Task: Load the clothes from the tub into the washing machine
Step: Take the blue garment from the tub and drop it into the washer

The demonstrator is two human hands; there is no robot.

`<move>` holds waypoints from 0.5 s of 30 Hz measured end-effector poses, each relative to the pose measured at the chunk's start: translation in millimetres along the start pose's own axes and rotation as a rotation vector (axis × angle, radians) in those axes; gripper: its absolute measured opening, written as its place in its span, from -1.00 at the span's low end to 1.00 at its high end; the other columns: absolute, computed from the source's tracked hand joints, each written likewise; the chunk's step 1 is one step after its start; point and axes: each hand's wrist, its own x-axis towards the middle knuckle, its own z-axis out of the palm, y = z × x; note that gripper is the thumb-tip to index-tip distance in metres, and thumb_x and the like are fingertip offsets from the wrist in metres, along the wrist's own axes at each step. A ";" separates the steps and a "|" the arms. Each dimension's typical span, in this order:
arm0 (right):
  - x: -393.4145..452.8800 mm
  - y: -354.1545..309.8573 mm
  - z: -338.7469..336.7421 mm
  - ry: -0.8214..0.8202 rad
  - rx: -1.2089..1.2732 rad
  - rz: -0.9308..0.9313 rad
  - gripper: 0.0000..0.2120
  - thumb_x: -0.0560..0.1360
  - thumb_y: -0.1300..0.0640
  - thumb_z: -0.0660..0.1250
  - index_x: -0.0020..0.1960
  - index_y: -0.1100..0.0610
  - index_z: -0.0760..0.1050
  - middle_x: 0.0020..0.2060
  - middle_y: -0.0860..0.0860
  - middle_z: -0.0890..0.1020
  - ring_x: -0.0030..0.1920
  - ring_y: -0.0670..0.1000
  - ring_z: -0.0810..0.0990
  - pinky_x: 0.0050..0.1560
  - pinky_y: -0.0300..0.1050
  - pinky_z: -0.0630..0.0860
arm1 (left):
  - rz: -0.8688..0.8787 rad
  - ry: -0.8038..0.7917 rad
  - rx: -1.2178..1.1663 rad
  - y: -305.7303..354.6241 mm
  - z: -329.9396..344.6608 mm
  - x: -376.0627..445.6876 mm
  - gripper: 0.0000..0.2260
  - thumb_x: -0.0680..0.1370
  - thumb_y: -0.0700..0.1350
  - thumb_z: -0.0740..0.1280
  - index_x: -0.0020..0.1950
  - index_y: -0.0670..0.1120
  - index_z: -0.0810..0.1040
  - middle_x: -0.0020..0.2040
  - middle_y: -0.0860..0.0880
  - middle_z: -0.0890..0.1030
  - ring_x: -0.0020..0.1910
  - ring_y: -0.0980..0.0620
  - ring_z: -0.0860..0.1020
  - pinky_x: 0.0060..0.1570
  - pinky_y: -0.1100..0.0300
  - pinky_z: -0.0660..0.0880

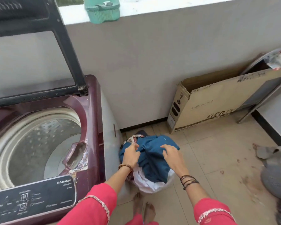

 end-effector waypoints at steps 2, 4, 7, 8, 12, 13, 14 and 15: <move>11.6 11.3 14.8 -0.032 0.046 0.053 -0.69 0.54 0.19 0.14 0.23 0.09 0.49 0.17 0.00 0.59 0.19 0.06 0.51 0.19 -0.04 0.43 | -0.045 -0.027 0.026 -9.7 9.1 24.4 -0.75 0.46 -0.27 0.32 0.14 -0.19 0.55 0.13 -0.15 0.61 0.12 -0.08 0.57 0.15 0.17 0.45; 20.9 20.0 26.9 -0.064 0.083 0.102 -0.69 0.53 0.21 0.15 0.23 0.09 0.50 0.18 0.01 0.59 0.20 0.07 0.52 0.18 -0.05 0.43 | -0.081 -0.047 0.035 -12.0 15.6 42.2 -0.70 0.46 -0.19 0.39 0.18 -0.20 0.52 0.15 -0.15 0.59 0.17 -0.09 0.54 0.17 0.14 0.44; 37.7 31.6 43.8 -0.091 0.066 0.148 -0.66 0.54 0.18 0.20 0.31 0.09 0.42 0.23 0.03 0.53 0.22 0.07 0.50 0.15 -0.04 0.45 | -0.072 -0.149 0.017 -10.6 31.2 63.1 -0.35 0.41 -0.07 0.47 0.42 -0.20 0.30 0.35 -0.14 0.43 0.35 -0.10 0.39 0.31 0.11 0.32; 43.1 33.0 47.7 -0.099 0.040 0.153 -0.61 0.53 0.16 0.24 0.35 0.09 0.36 0.28 0.03 0.48 0.25 0.08 0.48 0.17 -0.04 0.44 | -0.050 -0.195 0.010 -9.4 36.1 69.0 -0.24 0.39 -0.07 0.50 0.48 -0.20 0.20 0.41 -0.12 0.36 0.40 -0.09 0.32 0.35 0.12 0.27; 64.1 37.1 70.4 -0.149 -0.107 0.155 -0.40 0.48 0.10 0.34 0.46 0.06 0.19 0.39 0.06 0.30 0.37 0.10 0.32 0.25 -0.03 0.39 | -0.007 -0.209 0.121 -19.4 61.5 93.4 -0.48 0.43 -0.09 0.45 0.34 -0.16 0.41 0.32 -0.09 0.47 0.32 -0.07 0.41 0.27 0.14 0.32; 65.8 37.2 74.9 -0.150 -0.117 0.159 -0.41 0.48 0.10 0.33 0.45 0.06 0.20 0.38 0.06 0.30 0.37 0.10 0.31 0.27 -0.03 0.39 | 0.004 -0.160 0.112 -20.5 65.5 95.6 -0.63 0.46 -0.11 0.42 0.23 -0.17 0.50 0.23 -0.10 0.54 0.24 -0.06 0.47 0.21 0.16 0.35; 66.5 38.2 79.7 -0.141 -0.104 0.169 -0.45 0.49 0.10 0.32 0.43 0.07 0.23 0.36 0.05 0.33 0.36 0.09 0.32 0.28 -0.03 0.38 | 0.020 -0.128 0.041 -20.9 69.0 96.3 -0.76 0.49 -0.15 0.39 0.12 -0.17 0.55 0.13 -0.09 0.58 0.15 -0.04 0.50 0.15 0.17 0.37; 65.5 38.9 82.7 -0.118 -0.058 0.190 -0.49 0.50 0.10 0.31 0.41 0.07 0.26 0.34 0.04 0.36 0.35 0.08 0.33 0.28 -0.03 0.37 | 0.038 -0.127 -0.072 -20.2 70.6 95.7 -0.88 0.50 -0.18 0.37 0.02 -0.15 0.56 0.02 -0.06 0.59 0.06 -0.01 0.50 0.10 0.17 0.38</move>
